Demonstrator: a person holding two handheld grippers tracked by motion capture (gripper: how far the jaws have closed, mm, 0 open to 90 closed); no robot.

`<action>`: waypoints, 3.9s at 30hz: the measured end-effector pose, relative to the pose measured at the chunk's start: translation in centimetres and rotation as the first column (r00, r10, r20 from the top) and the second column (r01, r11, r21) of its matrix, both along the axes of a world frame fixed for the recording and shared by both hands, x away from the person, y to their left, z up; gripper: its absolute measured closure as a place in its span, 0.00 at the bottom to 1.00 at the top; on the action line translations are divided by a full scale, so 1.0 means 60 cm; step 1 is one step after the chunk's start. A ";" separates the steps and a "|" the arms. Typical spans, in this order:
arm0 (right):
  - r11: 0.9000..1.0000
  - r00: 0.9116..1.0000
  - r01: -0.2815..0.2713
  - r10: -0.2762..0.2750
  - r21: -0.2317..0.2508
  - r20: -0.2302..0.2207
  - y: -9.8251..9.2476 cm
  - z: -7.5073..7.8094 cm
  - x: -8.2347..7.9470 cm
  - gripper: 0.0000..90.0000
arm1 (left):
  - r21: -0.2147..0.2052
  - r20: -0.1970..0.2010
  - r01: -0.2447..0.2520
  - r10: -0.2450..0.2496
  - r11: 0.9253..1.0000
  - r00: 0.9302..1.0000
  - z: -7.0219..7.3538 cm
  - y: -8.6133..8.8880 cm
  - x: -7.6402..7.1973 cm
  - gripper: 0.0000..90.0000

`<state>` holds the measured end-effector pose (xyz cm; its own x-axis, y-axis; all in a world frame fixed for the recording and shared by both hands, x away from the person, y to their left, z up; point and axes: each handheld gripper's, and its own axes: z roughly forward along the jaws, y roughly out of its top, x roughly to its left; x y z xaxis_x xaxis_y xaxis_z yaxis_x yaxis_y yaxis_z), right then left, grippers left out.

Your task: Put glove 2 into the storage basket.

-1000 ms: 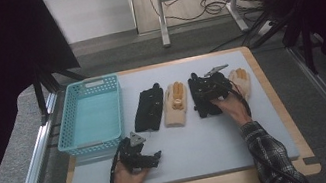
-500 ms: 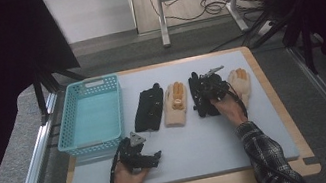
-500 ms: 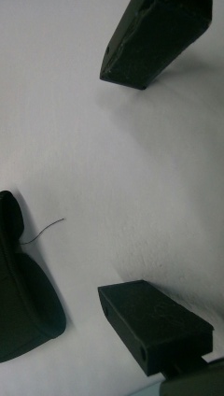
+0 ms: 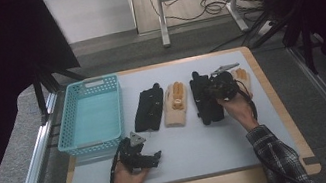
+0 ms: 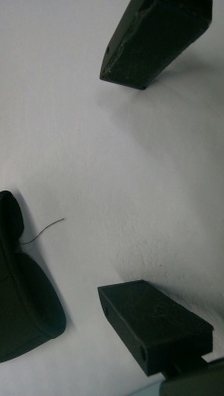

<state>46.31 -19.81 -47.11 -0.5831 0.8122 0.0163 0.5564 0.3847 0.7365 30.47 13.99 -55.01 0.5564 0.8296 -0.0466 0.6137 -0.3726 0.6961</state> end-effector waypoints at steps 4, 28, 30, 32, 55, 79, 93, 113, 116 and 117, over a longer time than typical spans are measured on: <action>0.999 1.000 -0.018 0.018 0.030 0.003 -0.002 0.016 -0.021 0.90 | 0.000 0.000 0.000 0.000 1.000 1.000 0.000 0.000 0.000 0.02; 0.985 0.984 -0.157 0.162 0.078 -0.069 0.034 -0.048 -0.220 0.71 | -0.002 0.000 -0.003 0.003 1.000 1.000 0.000 0.000 0.000 0.02; 0.986 0.985 -0.159 0.163 0.059 -0.063 0.029 -0.048 -0.220 0.61 | -0.002 0.001 -0.003 0.003 1.000 1.000 0.000 0.000 0.000 0.02; 0.986 0.986 -0.156 0.159 0.062 -0.051 0.024 -0.044 -0.221 0.58 | -0.001 0.000 -0.004 0.004 1.000 1.000 0.000 0.000 0.000 0.02; 0.970 0.967 -0.239 0.242 0.039 -0.078 -0.027 -0.077 -0.294 0.85 | 0.004 0.000 -0.001 0.001 1.000 1.000 0.000 0.000 0.000 0.02; 0.966 0.968 -0.246 0.249 0.073 -0.032 0.049 -0.026 -0.156 0.51 | 0.004 0.000 0.001 -0.001 1.000 1.000 0.000 0.000 0.000 0.02; 0.948 0.947 -0.312 0.315 0.063 -0.059 0.180 -0.023 -0.065 0.76 | 0.004 -0.001 0.002 -0.002 1.000 1.000 0.000 0.001 0.000 0.02; 0.967 0.966 -0.244 0.236 -0.075 -0.103 0.297 -0.093 0.003 0.56 | 0.004 -0.002 0.001 -0.001 1.000 1.000 0.000 0.000 0.000 0.02; 0.966 0.962 -0.254 0.248 -0.047 -0.115 0.298 -0.093 -0.001 0.79 | 0.004 -0.002 0.001 -0.001 1.000 1.000 0.000 0.000 0.000 0.02; 0.966 0.962 -0.254 0.248 -0.047 -0.115 0.298 -0.093 -0.001 0.79 | 0.004 -0.002 0.001 -0.001 1.000 1.000 0.000 0.000 0.000 0.02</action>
<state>46.25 -1.96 -52.70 -0.7659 0.6414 0.0451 0.5109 0.5645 0.6483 30.47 14.01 -54.99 0.5574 0.8290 -0.0447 0.6149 -0.3761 0.6932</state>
